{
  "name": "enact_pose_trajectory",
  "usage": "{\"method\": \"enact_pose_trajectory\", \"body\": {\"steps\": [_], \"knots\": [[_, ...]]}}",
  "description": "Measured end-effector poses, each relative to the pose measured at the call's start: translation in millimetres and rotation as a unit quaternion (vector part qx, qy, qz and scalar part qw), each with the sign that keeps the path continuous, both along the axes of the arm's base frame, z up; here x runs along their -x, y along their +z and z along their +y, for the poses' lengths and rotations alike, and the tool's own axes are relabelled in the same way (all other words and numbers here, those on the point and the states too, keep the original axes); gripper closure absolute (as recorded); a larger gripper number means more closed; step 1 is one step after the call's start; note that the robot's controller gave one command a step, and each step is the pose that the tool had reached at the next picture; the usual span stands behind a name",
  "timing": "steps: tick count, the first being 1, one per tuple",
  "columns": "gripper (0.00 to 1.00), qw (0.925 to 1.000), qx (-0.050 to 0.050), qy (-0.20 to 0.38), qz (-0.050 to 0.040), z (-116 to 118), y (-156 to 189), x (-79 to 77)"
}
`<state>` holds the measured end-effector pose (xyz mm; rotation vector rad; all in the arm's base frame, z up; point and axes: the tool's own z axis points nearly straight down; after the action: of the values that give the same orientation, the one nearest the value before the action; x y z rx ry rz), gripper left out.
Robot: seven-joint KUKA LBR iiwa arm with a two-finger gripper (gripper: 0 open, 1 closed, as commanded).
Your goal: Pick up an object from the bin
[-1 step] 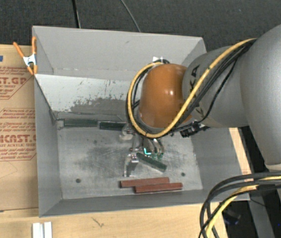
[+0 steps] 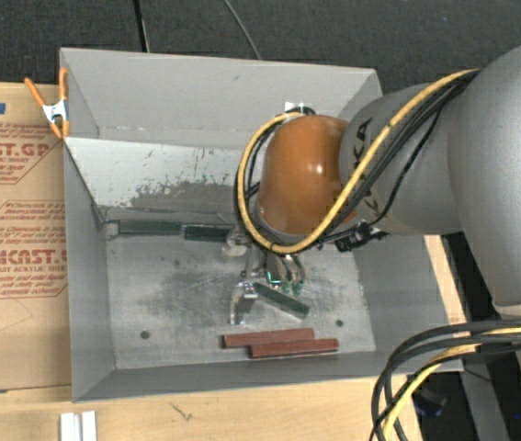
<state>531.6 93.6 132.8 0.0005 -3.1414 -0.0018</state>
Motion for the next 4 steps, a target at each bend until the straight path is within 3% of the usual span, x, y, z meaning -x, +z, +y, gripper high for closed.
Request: {"method": "enact_pose_trajectory", "body": {"steps": [1,2,3,4], "knots": [[1.0,1.0,0.0,0.0,0.0001,-56,-39,24.4],[0.0,0.9999,0.0,0.0,-0.0111,-56,-36,18.7],[0.0,0.9999,0.0,0.0,-0.0103,-56,-36,19.0],[1.0,0.9988,0.0,0.048,-0.0063,-111,-57,11.1]]}}
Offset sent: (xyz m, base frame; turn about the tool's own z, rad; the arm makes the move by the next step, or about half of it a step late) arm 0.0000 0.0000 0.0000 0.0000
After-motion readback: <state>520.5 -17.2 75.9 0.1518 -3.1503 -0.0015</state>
